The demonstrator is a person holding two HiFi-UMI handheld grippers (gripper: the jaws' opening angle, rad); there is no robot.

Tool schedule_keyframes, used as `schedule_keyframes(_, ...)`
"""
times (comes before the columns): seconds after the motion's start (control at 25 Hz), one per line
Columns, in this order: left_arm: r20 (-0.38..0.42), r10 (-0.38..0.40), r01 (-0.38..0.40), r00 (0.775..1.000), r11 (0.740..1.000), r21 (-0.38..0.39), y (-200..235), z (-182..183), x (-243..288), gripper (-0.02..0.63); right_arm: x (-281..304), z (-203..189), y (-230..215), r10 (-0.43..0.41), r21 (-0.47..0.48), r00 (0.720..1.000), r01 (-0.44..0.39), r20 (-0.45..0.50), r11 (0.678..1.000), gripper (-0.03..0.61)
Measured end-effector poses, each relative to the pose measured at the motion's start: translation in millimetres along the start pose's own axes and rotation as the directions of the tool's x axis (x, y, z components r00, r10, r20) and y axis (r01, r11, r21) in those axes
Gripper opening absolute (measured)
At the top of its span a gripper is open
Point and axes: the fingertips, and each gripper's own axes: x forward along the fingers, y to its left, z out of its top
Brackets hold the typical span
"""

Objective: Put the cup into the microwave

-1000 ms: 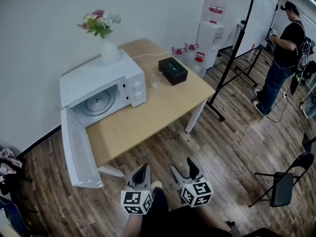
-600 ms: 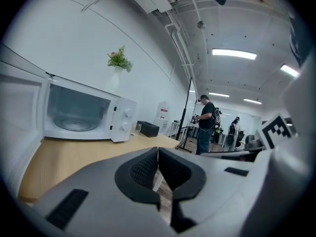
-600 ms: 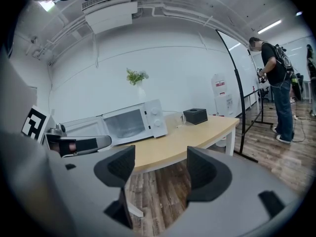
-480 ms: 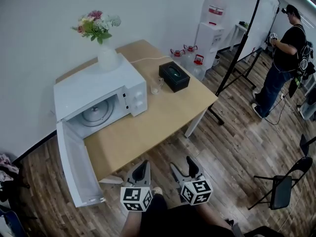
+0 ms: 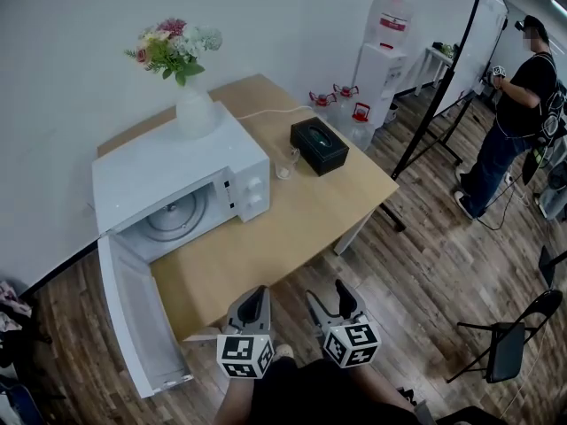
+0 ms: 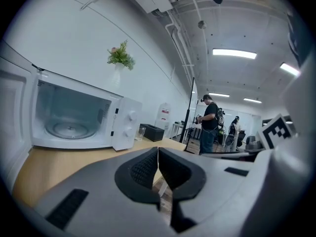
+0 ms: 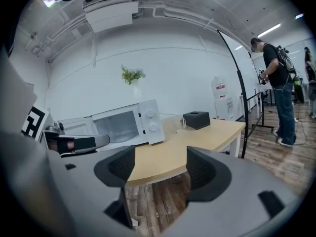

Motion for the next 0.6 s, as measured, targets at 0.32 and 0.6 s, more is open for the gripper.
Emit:
schedule_keyframes(0.32, -0.043, -0.008, 0.008, 0.999, 1.0, 0.003, 0, -10, 2, 0.006, 0, -3, -3, -0.017, 0.021, 1.0, 0.017, -0.005, 1.0, 0.291)
schedule_keyframes(0.6, -0.055, 0.006, -0.007, 0.998, 1.0, -0.016, 7, -19, -6, 0.006, 1, -7, -3, -0.029, 0.025, 0.999, 0.029, -0.017, 0.999, 0.291)
